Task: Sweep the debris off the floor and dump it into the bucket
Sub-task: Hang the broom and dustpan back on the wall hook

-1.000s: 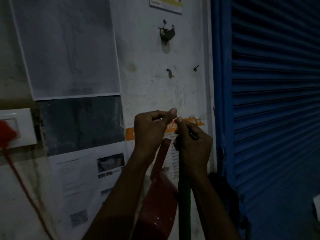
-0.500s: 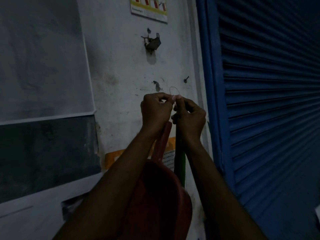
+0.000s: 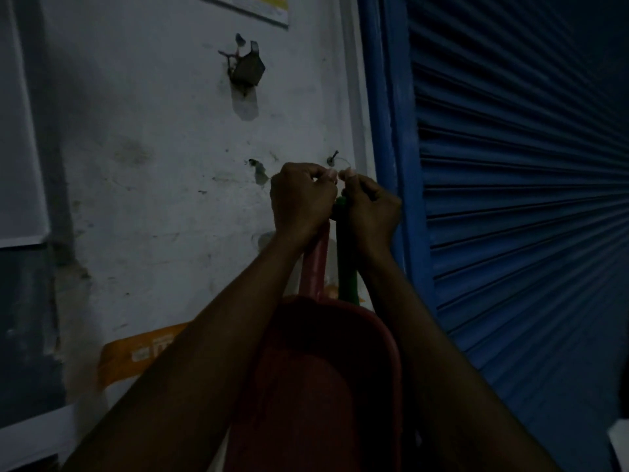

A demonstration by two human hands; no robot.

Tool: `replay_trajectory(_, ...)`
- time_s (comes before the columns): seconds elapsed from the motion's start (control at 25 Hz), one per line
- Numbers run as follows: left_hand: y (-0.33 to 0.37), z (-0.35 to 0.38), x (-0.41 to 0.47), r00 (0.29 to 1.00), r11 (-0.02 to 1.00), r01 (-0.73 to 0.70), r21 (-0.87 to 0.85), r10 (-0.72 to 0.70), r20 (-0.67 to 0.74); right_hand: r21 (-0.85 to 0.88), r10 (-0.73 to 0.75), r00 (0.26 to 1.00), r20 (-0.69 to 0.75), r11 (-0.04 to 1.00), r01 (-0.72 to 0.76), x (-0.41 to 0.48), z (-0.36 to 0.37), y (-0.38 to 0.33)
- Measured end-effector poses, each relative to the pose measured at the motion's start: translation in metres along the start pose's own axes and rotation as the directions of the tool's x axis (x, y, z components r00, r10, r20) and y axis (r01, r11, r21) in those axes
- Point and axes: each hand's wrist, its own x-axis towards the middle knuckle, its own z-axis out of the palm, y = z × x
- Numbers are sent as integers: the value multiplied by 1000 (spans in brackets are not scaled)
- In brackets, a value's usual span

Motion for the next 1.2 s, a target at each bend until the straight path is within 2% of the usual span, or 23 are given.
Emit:
replay_trajectory(0.2,-12,35,5,997,998,-3,64,8,-74,-57,20,1000,23,998,-19,32,-21,20)
replay_trajectory(0.32,-15,49,12,994,996,-36,75,44,-96,-69,-21,1000,14,997,22,49,-23,27)
replay_trajectory(0.48,-16,57,22,987,992,-45,120,62,-145,-201,-123,992,24,972,125,71,-21,34)
replay_trajectory(0.6,-21,54,27,983,986,-39,160,67,-173,-208,-179,983,44,961,184,78,-15,40)
replay_trajectory(0.8,-11,51,41,975,979,-105,177,136,-174,-227,-224,974,21,948,223,93,-2,39)
replay_trajectory(0.92,-6,50,59,991,984,-45,171,65,-115,-332,-246,968,40,911,245,102,9,37)
replay_trajectory(1.04,-8,46,67,1000,970,29,240,-25,-18,-439,-164,983,77,880,181,107,12,42)
replay_trajectory(1.2,-12,40,56,995,934,1,356,-37,96,-430,-52,984,169,895,121,96,-3,39)
